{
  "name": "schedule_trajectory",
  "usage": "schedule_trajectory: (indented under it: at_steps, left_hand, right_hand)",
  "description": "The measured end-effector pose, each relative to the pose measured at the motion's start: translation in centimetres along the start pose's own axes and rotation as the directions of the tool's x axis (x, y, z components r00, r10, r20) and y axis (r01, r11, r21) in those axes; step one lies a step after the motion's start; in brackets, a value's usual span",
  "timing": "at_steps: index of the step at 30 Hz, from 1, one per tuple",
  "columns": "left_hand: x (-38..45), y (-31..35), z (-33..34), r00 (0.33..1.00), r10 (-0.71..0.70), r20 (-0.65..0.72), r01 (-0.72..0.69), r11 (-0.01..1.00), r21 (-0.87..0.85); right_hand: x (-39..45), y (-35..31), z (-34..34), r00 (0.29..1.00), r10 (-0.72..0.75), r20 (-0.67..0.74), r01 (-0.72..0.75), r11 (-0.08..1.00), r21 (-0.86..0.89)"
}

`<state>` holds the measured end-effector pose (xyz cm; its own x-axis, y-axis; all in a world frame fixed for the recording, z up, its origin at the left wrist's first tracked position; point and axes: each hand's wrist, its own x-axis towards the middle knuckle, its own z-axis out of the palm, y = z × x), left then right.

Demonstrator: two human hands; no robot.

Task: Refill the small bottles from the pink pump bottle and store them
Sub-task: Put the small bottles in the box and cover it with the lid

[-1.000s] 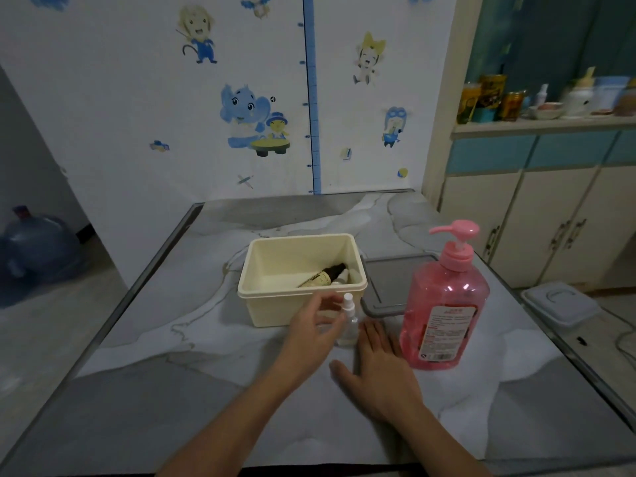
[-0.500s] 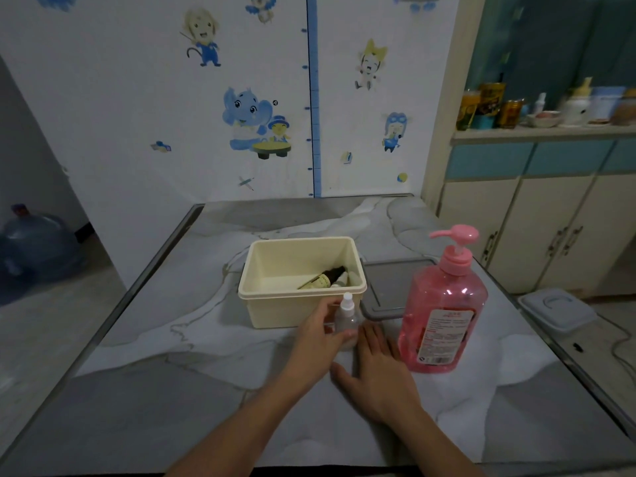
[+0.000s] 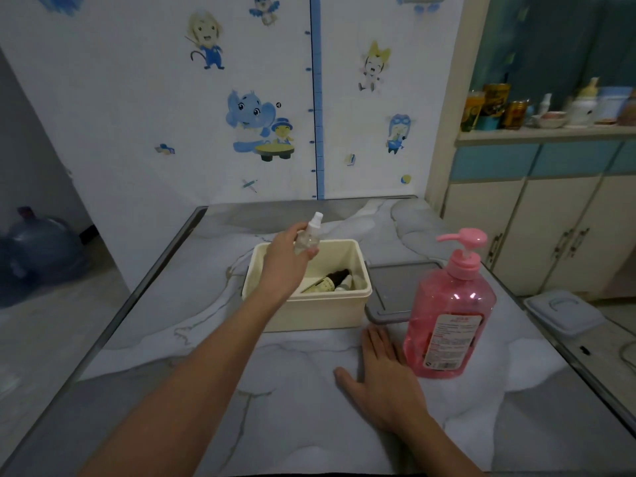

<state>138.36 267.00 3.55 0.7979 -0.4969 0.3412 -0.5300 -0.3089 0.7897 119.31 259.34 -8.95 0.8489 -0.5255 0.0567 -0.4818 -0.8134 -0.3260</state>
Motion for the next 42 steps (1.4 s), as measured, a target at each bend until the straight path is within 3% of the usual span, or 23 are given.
schedule_trajectory:
  at_steps: [7,15,26,32,38,42]
  left_hand:
    - [2.9,-3.5,0.8,0.969,-0.176,0.173,0.115,0.943,0.313]
    - [3.7,-4.3,1.9,0.875,-0.346,0.339,0.110,0.824,0.556]
    - [4.3,-4.5,1.8,0.822,-0.429,0.375,0.119,0.773,0.623]
    - [4.4,-3.4,1.0,0.870,-0.346,0.351,0.078,0.800,0.595]
    - [2.4,-0.4,0.9,0.986,-0.073,0.151,0.013,0.930,0.369]
    - [1.0,3.2,1.7,0.996,0.047,0.077,-0.055,0.994,0.098]
  right_hand:
    - [-0.1,-0.1,-0.2,1.000,-0.006,0.009,0.006,1.000,0.002]
    - [0.0,0.2,0.2,1.000,0.006,-0.003,-0.006,1.000,0.022]
    - [0.0,-0.1,0.1,1.000,0.015,-0.008,-0.014,0.999,0.046]
    - [0.0,-0.1,-0.1,0.999,0.029,-0.017,-0.028,0.997,0.066]
    - [-0.5,-0.5,-1.0,0.999,0.043,0.032,-0.047,0.991,0.127]
    - [-0.9,-0.7,-3.2,0.997,0.001,-0.076,0.034,0.887,0.461]
